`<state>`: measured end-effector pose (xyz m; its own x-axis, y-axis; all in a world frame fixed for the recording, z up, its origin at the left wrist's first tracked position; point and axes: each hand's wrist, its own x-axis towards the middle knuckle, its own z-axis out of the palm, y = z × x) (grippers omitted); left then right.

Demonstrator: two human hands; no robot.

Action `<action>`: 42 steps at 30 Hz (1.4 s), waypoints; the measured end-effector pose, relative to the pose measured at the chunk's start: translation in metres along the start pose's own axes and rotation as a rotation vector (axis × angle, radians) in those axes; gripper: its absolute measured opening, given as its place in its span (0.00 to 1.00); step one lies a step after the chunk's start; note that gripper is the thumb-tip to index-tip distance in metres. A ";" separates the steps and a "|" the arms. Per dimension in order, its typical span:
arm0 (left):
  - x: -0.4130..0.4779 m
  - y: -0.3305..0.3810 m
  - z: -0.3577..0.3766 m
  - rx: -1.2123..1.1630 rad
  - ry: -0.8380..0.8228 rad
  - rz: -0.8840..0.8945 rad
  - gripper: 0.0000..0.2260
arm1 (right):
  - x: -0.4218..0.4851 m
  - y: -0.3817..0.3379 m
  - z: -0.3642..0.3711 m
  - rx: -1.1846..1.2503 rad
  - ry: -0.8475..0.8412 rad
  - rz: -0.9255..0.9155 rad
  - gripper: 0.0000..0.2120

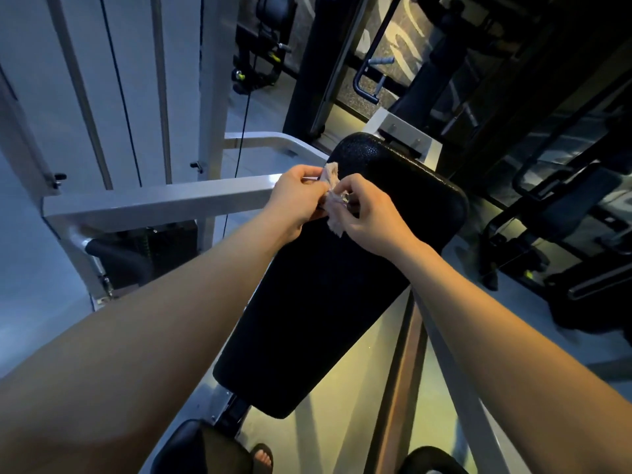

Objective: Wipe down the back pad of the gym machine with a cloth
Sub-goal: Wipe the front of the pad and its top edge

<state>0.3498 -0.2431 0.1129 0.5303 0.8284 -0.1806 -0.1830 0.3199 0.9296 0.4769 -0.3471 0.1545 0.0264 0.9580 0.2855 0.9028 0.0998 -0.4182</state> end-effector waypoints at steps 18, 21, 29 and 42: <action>0.069 0.010 0.009 0.209 -0.042 0.385 0.07 | 0.079 0.051 -0.018 -0.895 0.364 0.205 0.19; 0.078 0.013 0.006 0.176 -0.056 0.359 0.10 | 0.081 0.054 -0.014 -0.928 0.393 0.190 0.15; 0.096 0.030 0.016 0.223 -0.080 0.416 0.14 | 0.082 0.058 -0.012 -0.956 0.444 0.166 0.15; 0.077 0.016 0.020 0.405 -0.026 0.709 0.13 | 0.082 0.062 -0.009 -0.918 0.480 0.157 0.17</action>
<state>0.4042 -0.1834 0.1203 0.4211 0.7589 0.4967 -0.1718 -0.4710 0.8653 0.5391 -0.2649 0.1597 0.1580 0.7150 0.6810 0.8481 -0.4516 0.2773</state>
